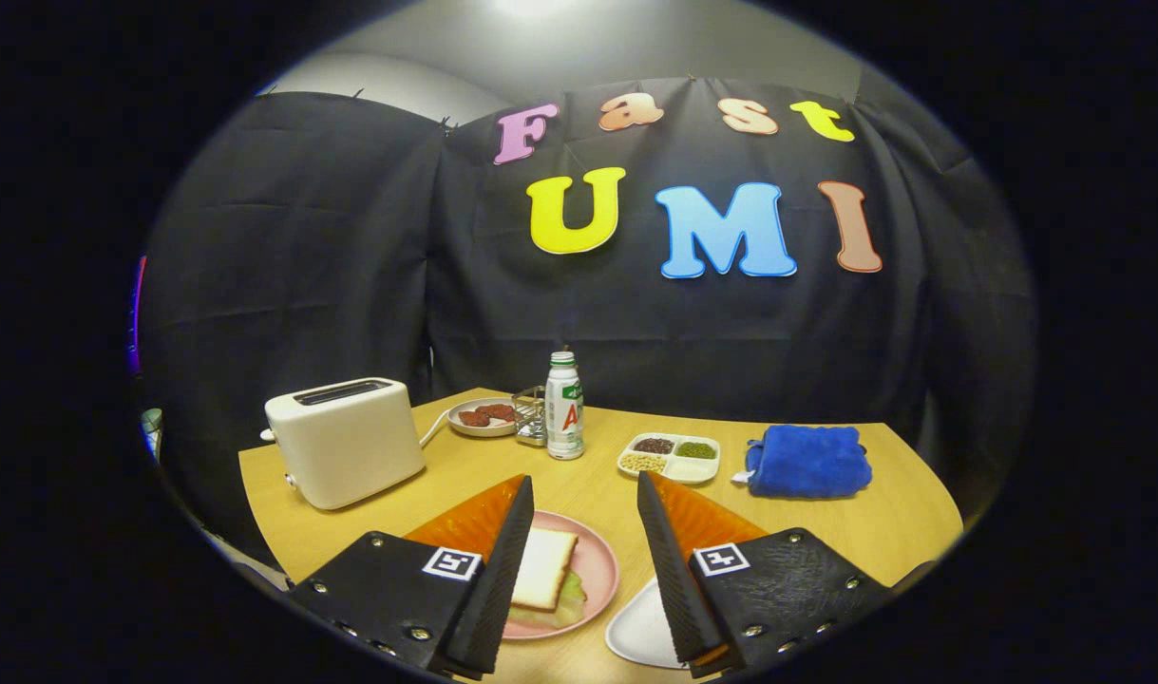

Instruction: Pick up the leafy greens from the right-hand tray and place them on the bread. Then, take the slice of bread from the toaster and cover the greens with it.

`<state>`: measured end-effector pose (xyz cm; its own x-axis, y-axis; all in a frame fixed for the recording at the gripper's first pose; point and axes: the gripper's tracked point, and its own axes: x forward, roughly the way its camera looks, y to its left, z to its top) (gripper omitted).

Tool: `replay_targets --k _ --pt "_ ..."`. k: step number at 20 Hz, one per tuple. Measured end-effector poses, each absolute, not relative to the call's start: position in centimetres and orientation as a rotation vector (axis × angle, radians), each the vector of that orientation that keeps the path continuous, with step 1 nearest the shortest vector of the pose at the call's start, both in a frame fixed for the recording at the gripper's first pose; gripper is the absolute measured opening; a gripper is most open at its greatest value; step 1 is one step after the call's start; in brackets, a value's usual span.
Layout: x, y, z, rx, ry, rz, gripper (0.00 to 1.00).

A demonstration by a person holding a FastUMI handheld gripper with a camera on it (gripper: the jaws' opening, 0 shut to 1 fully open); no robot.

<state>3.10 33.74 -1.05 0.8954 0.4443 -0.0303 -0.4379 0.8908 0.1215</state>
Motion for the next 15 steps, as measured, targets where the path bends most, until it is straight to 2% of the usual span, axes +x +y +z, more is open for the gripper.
replay_targets --k 15 --pt "3.9 16.5 -1.1 0.187 -0.041 0.389 0.67"
